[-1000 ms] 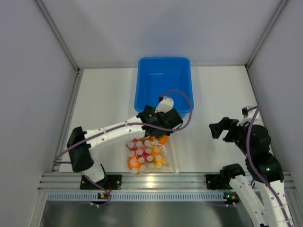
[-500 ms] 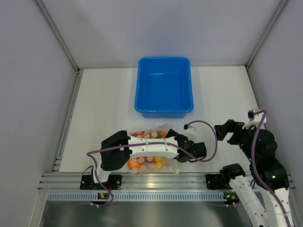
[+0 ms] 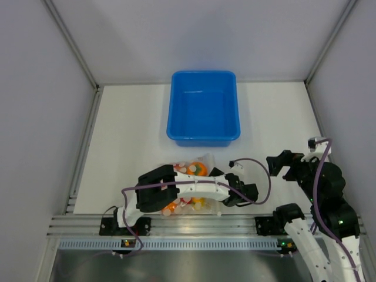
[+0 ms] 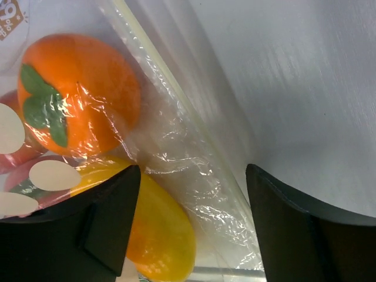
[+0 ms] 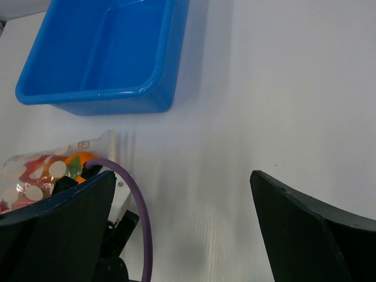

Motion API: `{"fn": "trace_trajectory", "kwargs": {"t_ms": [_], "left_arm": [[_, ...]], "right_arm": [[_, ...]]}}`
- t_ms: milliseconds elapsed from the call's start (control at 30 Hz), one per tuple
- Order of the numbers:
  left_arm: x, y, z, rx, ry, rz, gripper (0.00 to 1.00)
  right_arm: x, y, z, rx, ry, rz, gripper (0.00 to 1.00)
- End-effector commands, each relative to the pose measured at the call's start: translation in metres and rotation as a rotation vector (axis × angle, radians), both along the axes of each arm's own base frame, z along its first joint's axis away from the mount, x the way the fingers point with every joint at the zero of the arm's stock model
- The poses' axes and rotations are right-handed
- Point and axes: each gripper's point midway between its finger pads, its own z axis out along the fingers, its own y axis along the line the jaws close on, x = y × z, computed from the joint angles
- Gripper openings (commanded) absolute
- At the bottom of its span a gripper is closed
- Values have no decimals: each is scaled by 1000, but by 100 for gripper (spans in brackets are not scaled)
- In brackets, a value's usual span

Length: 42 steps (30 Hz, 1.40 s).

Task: Open the zip-top bag and remove the fake food

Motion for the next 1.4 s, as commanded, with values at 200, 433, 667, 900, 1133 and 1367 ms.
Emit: {"fn": "trace_trajectory", "kwargs": {"t_ms": [200,433,667,900,1133,1367], "left_arm": [[-1,14,-4,29,-3,32,28],[6,20,0,15,-14,63,0],[16,19,41,-124,-77,120,0],[32,29,114,-351,-239,209,0],[42,44,182,-567,-350,278,0],[48,67,249,-735,-443,308,0]], "right_arm": [[-6,-3,34,21,-101,-12,99],[-7,-4,33,16,-100,-10,99],[-5,1,31,15,-95,13,99],[-7,28,36,45,-117,173,99],[-8,62,47,87,-139,374,99],[-20,119,56,257,-133,730,93]]}}
